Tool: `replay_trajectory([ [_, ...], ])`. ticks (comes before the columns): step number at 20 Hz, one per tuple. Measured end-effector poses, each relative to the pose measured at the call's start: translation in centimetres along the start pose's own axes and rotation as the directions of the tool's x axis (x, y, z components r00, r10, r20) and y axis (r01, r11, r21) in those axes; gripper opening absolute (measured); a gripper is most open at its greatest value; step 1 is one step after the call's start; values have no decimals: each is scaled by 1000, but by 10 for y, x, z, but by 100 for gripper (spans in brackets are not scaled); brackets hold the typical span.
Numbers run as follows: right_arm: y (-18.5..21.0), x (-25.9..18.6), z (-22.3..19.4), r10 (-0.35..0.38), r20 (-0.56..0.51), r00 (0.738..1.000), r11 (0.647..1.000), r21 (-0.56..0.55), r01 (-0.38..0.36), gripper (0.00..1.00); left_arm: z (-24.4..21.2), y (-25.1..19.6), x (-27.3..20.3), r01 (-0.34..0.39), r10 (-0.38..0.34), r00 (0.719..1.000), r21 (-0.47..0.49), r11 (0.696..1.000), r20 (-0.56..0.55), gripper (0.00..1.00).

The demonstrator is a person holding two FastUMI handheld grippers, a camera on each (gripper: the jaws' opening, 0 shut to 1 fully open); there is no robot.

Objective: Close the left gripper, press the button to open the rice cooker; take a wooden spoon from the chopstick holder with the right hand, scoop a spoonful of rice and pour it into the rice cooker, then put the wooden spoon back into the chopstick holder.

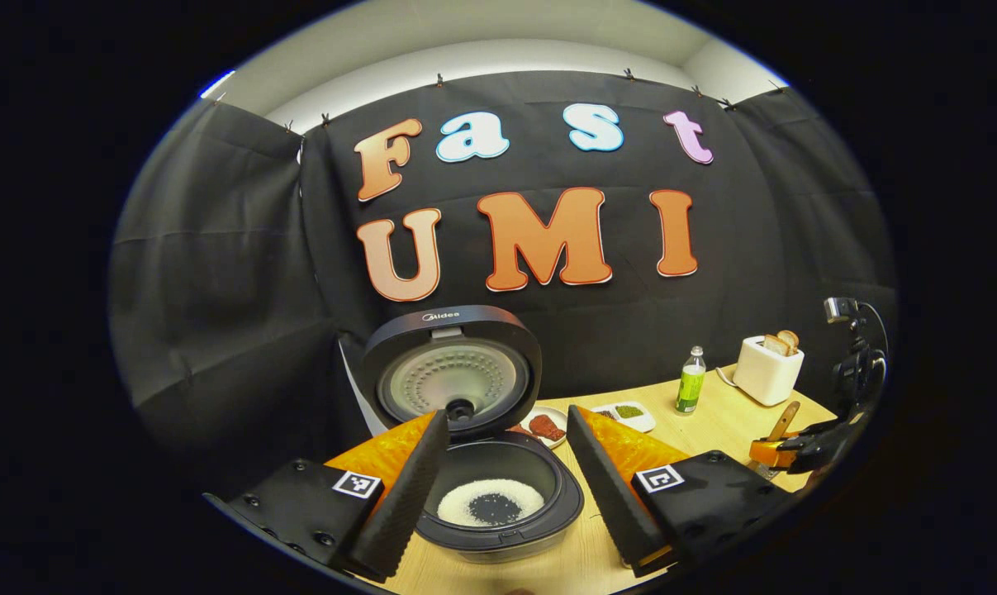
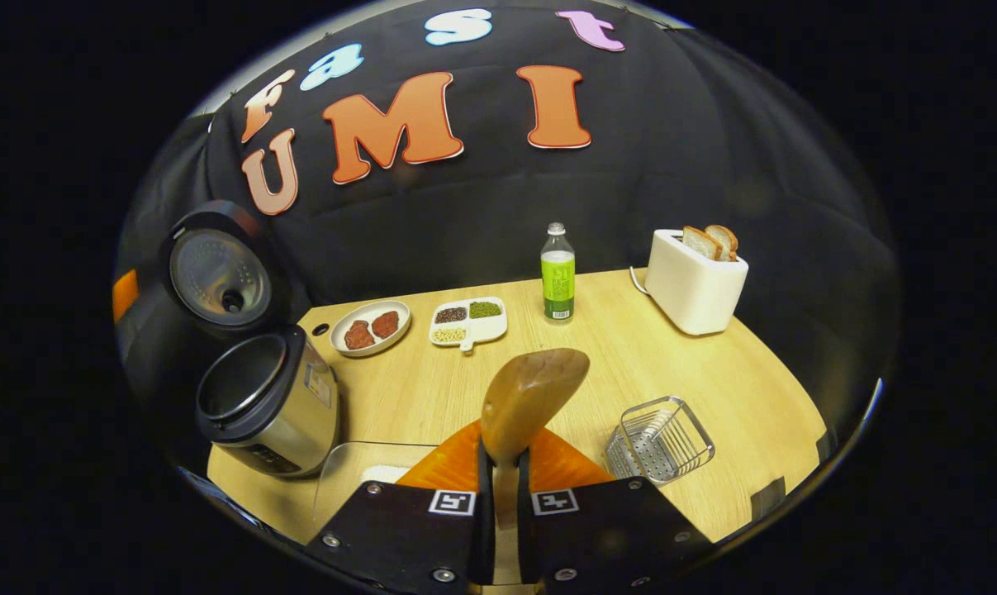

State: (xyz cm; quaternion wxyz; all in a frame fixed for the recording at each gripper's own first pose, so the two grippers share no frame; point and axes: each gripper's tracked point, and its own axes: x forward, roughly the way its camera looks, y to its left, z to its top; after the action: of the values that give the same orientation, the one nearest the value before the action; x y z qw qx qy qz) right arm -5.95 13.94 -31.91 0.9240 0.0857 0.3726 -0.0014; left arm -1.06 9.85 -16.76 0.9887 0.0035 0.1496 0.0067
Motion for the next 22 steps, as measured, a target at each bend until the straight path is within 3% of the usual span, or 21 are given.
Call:
replay_trajectory([
  [4, -1, 10, -19, -79, 65, 995, 986, -144, 87, 11, -3, 1, 6, 13, -13, 1000, 8, 1000, -8, 100],
  [8, 10, 12, -22, -94, 134, 987, 967, -224, 123, 11, -8, 1, 8, 21, -21, 1000, 24, 999, -24, 96],
  [12, 11, 15, -25, -121, 137, 983, 980, -138, 140, 9, -13, 6, 10, 22, -21, 999, 27, 999, -35, 100],
  [16, 8, 11, -37, -147, 118, 982, 986, -59, 155, 8, -17, 12, 13, 14, -13, 999, 18, 1000, -47, 96],
  [22, 31, 0, -55, -115, 60, 992, 993, 43, 113, 8, -21, 12, 14, 20, -18, 998, 27, 999, -53, 96],
])
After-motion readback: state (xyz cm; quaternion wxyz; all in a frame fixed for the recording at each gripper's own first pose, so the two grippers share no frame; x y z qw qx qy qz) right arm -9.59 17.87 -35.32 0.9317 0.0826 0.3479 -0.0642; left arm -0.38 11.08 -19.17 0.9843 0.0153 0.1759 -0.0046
